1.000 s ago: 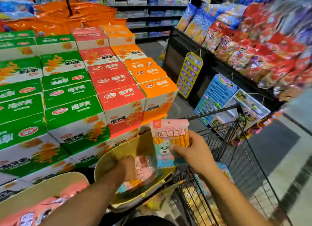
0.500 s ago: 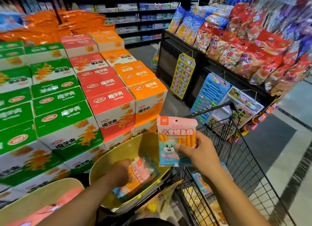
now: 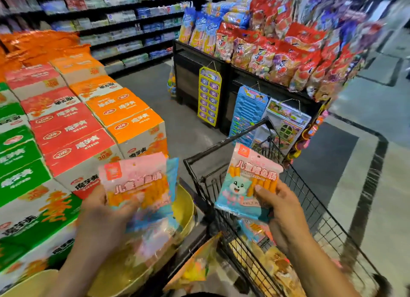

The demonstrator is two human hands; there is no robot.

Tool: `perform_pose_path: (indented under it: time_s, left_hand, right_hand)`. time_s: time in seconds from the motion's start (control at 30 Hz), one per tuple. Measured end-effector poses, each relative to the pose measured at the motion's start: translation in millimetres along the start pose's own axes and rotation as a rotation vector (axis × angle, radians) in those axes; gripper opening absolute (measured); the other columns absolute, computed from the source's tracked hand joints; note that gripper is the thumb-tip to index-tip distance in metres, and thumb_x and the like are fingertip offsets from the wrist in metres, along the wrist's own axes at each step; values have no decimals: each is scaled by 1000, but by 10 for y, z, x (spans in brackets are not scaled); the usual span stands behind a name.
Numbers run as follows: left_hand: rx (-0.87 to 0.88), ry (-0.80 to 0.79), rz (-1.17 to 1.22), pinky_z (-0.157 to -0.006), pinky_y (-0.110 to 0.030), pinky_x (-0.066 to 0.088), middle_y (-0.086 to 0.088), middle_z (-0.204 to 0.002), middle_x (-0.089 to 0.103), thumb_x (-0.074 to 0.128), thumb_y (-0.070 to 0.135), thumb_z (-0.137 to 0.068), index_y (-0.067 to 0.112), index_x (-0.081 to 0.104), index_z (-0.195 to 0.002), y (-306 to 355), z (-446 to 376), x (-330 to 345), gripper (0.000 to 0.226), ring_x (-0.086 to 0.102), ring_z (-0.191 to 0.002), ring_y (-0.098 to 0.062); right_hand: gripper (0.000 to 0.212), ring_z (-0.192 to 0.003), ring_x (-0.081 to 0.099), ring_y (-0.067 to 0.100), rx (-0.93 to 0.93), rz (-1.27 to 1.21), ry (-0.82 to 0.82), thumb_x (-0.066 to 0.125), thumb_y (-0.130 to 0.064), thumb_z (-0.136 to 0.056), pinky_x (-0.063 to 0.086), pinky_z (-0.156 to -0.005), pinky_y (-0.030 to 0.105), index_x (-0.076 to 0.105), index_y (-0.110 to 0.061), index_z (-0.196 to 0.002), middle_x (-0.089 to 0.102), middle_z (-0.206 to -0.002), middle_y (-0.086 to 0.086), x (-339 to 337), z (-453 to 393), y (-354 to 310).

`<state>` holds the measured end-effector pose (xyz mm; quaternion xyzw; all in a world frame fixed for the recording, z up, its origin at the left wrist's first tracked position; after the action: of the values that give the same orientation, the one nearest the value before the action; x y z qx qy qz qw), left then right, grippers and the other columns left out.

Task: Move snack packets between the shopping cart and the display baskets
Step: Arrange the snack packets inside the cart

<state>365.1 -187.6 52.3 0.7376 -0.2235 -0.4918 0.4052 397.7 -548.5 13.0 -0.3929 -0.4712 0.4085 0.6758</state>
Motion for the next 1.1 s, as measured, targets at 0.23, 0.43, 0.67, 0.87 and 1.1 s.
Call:
perform_pose_path:
  time_s: [0.23, 0.43, 0.67, 0.87, 1.1]
  left_hand:
    - [-129, -86, 324, -55, -25, 46, 1, -68, 67, 85, 23, -83, 8, 66, -86, 678, -87, 1005, 24, 57, -55, -11]
    - [-493, -392, 647, -56, -27, 57, 2, -80, 72, 77, 6, -87, 16, 73, -95, 931, 197, 2548, 13, 67, -61, -18]
    - [-768, -493, 523, -54, -32, 52, -8, -72, 67, 77, 2, -77, 8, 70, -86, 518, 593, 4076, 13, 60, -68, -25]
    - [-891, -486, 273, -81, -50, 61, -30, -114, 70, 67, -12, -87, -7, 68, -110, -207, 737, 5026, 23, 65, -87, -30]
    - [-1138, -582, 140, -98, -43, 54, -22, -136, 62, 69, 5, -94, -7, 59, -135, -1048, 815, 5997, 45, 63, -124, -39]
  right_hand:
    - [27, -102, 78, 33, 4, -95, 234, 62, 2, -96, 66, -74, 40, 71, -7, -121, 78, -117, 16, -1224, -61, -175]
    - [25, -101, 78, 34, 5, -137, 402, 73, -10, -84, 66, -73, 41, 80, -21, -104, 79, -116, 14, -2262, -7, -332]
    - [33, -99, 79, 36, 74, -131, 604, 76, -14, -81, 66, -70, 43, 76, -19, -113, 80, -114, 14, -3034, 160, -261]
    - [48, -101, 77, 42, 139, -58, 756, 79, -11, -70, 60, -86, 63, 75, -13, -117, 79, -112, 20, -3403, 217, 217]
    - [15, -80, 68, 27, 256, 161, 838, 79, 4, -75, 60, -79, 40, 67, 3, -86, 69, -77, 22, -3512, 135, 782]
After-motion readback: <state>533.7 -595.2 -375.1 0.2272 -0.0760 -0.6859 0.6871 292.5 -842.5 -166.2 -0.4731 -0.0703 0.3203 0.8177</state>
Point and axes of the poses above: each hand's wrist, its own z-axis away from the middle knuckle, its own x-axis out of the palm, y = z × x, the point moved 2 cm from there along -z, towards the middle knuckle
